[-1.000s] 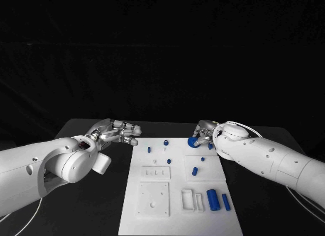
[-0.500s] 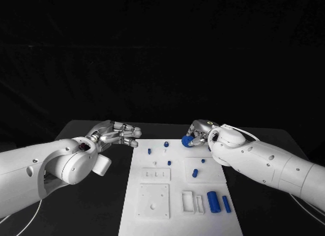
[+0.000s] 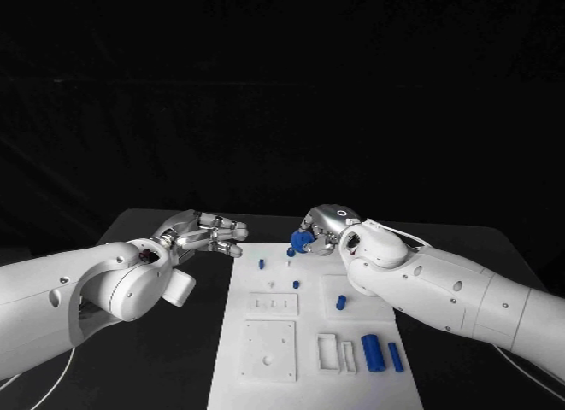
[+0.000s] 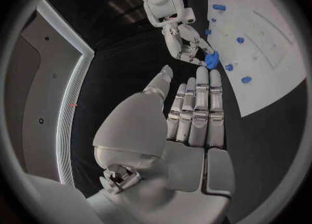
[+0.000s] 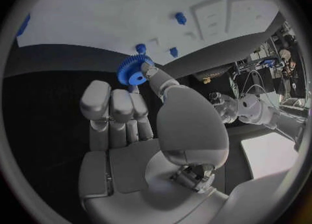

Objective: Assemble the parts on the task board

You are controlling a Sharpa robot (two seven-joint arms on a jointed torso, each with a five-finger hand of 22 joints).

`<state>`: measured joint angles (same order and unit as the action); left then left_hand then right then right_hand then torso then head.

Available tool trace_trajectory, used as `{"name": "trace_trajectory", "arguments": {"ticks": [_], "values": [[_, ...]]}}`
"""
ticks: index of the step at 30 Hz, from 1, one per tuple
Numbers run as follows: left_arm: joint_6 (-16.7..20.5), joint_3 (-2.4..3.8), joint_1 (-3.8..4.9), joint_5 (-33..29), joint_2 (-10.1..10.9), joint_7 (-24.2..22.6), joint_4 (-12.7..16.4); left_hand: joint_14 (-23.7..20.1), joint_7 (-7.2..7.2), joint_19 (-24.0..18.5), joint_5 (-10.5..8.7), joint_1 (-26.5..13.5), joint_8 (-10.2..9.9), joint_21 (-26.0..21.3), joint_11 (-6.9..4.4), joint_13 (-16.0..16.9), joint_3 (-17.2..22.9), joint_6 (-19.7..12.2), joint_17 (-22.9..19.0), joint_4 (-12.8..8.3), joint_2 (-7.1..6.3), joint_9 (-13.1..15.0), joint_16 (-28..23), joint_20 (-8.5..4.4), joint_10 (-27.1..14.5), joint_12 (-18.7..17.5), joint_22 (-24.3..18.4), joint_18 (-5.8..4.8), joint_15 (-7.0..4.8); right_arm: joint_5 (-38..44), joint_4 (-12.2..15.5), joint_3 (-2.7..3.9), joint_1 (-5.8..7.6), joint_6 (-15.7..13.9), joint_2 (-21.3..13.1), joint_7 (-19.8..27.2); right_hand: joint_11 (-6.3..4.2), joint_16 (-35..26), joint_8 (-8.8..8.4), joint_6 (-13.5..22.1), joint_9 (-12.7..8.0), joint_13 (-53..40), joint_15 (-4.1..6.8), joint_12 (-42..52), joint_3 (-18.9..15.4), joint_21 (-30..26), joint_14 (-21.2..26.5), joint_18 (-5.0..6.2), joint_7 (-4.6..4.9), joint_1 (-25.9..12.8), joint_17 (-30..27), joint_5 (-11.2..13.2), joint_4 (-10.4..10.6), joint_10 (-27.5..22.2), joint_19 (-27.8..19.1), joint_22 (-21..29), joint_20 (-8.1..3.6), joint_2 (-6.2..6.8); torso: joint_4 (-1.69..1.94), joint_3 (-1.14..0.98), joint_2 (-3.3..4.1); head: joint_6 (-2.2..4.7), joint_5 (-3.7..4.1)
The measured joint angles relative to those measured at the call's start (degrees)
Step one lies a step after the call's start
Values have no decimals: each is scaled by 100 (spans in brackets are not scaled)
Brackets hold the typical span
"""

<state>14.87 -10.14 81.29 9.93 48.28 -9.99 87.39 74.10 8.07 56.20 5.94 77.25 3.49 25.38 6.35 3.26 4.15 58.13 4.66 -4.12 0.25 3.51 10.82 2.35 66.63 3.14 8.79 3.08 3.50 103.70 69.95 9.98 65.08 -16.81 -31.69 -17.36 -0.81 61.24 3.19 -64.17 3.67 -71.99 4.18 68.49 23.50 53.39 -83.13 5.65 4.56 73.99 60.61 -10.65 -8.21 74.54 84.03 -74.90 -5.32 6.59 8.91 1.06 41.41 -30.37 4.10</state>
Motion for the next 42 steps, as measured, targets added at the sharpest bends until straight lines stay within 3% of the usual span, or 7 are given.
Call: {"name": "trace_trajectory", "arguments": {"ticks": [7,16,30,42], "values": [[0,0,0,3,-50,1,4,0,0,0,0,0,0,0,0,0,0,0,0,0,0,0,0,0,0,0,0,0,0,187,-98,-214,-5,-50,258,-34,0,0,8,-17,1,0,0,0,1,0,0,1,13,-1,0,0,1,0,0,-5,0,61,14,4,1,-20,1],[-3,0,0,14,-105,1,-2,0,0,0,0,0,0,0,0,0,0,0,0,0,0,0,0,0,0,0,1,0,0,332,-317,-393,-7,-51,486,-42,0,0,19,-27,1,1,0,0,16,-1,0,0,4,-8,-6,1,16,0,0,-4,0,69,20,1,7,-50,-20],[-4,0,0,36,-93,2,-8,0,0,0,0,0,0,0,0,0,0,0,0,0,0,0,0,0,0,0,1,0,0,411,-377,-481,-11,-13,549,-36,0,-26,18,-36,2,14,15,-27,17,-9,16,0,-1,-15,-33,6,17,0,-1,-3,1,107,-8,-12,11,-44,-51],[-4,0,0,45,-89,4,-3,0,0,0,0,0,0,0,0,0,0,0,0,0,0,0,0,0,0,0,1,0,0,395,-438,-519,-24,52,603,4,1,-26,16,-49,2,14,15,-27,-24,-27,16,0,10,-52,-38,20,56,0,0,-2,1,145,-8,-13,13,-45,-52]]}}
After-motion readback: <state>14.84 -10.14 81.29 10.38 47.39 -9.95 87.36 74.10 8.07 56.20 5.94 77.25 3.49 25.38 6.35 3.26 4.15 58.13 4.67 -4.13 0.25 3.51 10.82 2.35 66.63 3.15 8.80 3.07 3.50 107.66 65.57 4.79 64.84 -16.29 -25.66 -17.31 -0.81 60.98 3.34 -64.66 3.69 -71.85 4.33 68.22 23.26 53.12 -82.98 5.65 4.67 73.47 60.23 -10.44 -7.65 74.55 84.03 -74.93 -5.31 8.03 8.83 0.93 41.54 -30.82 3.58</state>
